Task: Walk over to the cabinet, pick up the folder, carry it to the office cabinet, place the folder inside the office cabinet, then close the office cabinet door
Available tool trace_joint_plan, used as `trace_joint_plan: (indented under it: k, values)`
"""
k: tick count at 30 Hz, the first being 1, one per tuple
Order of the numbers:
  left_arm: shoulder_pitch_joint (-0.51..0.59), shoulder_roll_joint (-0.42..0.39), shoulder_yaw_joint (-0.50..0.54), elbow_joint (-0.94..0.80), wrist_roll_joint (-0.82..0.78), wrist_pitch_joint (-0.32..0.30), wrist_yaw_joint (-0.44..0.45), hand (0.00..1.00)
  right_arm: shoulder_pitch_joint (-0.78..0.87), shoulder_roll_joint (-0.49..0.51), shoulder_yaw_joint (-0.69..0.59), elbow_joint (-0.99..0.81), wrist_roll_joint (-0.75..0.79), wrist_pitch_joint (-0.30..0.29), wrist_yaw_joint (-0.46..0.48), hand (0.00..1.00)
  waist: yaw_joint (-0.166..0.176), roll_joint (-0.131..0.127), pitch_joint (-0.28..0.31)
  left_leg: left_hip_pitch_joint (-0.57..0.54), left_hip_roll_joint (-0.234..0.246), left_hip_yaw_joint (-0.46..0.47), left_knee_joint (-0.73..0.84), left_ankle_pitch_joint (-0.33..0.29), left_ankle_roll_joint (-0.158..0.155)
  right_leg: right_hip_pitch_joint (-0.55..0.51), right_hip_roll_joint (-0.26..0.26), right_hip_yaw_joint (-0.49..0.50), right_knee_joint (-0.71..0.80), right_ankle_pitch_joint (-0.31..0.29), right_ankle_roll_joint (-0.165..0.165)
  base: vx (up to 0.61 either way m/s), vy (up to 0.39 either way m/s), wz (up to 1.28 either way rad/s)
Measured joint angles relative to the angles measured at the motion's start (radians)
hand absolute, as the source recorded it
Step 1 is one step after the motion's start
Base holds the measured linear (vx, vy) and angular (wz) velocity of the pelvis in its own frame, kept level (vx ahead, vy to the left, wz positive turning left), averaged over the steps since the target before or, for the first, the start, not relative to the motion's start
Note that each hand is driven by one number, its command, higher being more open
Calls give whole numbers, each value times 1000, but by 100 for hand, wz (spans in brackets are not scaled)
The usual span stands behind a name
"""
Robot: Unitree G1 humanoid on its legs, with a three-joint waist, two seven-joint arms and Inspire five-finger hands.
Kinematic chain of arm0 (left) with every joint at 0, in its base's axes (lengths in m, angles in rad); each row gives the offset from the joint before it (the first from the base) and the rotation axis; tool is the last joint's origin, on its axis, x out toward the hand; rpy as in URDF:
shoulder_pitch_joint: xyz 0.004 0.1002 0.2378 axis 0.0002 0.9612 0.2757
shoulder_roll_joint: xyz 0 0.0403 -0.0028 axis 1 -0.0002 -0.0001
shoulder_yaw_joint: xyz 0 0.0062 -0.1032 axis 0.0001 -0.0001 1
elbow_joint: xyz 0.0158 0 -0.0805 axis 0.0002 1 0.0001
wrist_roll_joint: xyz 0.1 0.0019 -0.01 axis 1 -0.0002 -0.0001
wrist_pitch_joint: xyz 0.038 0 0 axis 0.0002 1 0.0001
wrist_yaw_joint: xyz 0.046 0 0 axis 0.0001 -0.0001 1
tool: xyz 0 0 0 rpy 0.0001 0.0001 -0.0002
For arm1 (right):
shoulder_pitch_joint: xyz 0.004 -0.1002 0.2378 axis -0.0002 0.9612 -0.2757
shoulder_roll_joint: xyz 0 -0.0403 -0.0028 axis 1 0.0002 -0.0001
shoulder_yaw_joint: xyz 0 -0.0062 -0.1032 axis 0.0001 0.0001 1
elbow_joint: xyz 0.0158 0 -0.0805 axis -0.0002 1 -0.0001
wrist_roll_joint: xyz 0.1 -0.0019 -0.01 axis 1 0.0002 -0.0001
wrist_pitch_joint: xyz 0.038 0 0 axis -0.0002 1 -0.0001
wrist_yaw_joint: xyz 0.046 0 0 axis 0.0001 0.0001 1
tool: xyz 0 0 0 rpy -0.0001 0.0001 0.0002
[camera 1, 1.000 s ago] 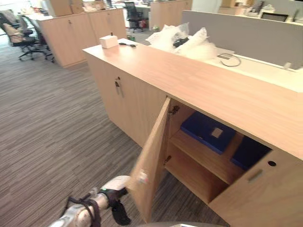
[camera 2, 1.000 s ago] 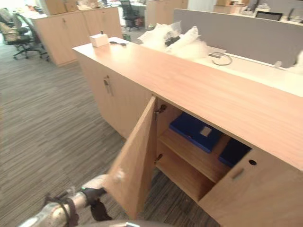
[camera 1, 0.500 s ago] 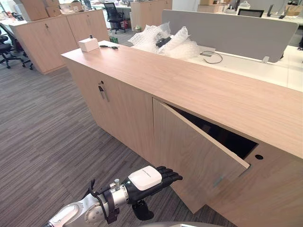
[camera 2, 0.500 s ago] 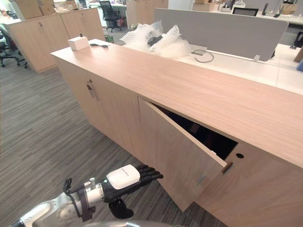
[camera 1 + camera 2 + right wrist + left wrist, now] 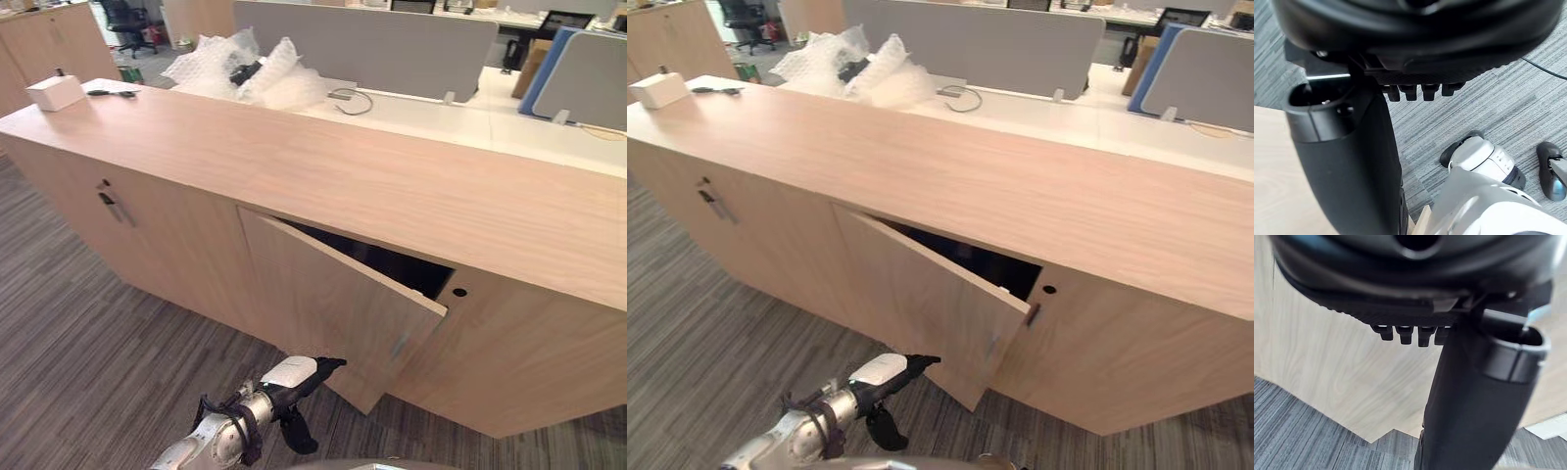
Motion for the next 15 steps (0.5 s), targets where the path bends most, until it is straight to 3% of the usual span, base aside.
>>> trace_joint_plan:
  k: [2,3,4,6,8,10,11,12,15]
  values:
    - [4,-95,110,61,-45,32,3,100,-10,-13,-4,1,2,0,-5,100,8,15,21,-23,59,-13,157,0,5,11,27,50,8,-12,-17,116,-146,-84]
    - [6,-173,209,107,-133,50,13,100,-15,-22,-13,-5,4,-3,-8,100,14,31,33,-60,87,-92,268,13,24,19,44,91,11,-19,-29,127,-65,-96]
    - [4,-256,319,163,-258,69,43,100,-24,-29,-15,-12,4,-5,-19,100,19,39,41,-106,67,-217,327,-3,19,29,48,130,11,-19,-33,131,-33,-101]
    - [4,-340,443,228,-453,93,95,100,-40,-37,-26,-11,4,-5,-38,100,31,40,44,-123,-11,-359,287,-59,-14,31,42,204,10,-18,-36,108,84,-115]
    - [25,-371,506,258,-659,104,131,100,-56,-32,-46,-11,0,-7,-49,100,47,32,49,-132,-66,-470,202,-77,-16,40,39,266,10,-17,-36,94,158,-108]
    - [56,-400,564,266,-838,103,142,100,-59,-19,-51,-19,-5,-8,-51,100,63,30,49,-126,-102,-592,69,-69,-15,41,41,308,9,-17,-26,65,155,-71]
    - [66,-425,606,291,-924,102,142,100,-51,-13,-45,-31,-7,-6,-51,100,67,48,43,-126,-101,-645,-36,5,3,41,56,320,5,-20,-6,69,208,-42]
    - [72,-438,657,331,-987,104,137,100,-46,-3,-26,-44,-11,-2,-54,100,68,53,41,-117,-98,-650,-56,22,-25,51,57,328,2,-25,11,77,202,-29]
    - [112,-432,732,407,-1079,119,123,100,-7,46,33,-74,-13,12,-40,100,70,4,13,-73,-141,-608,-134,41,0,64,4,321,-14,-23,31,88,171,-21]
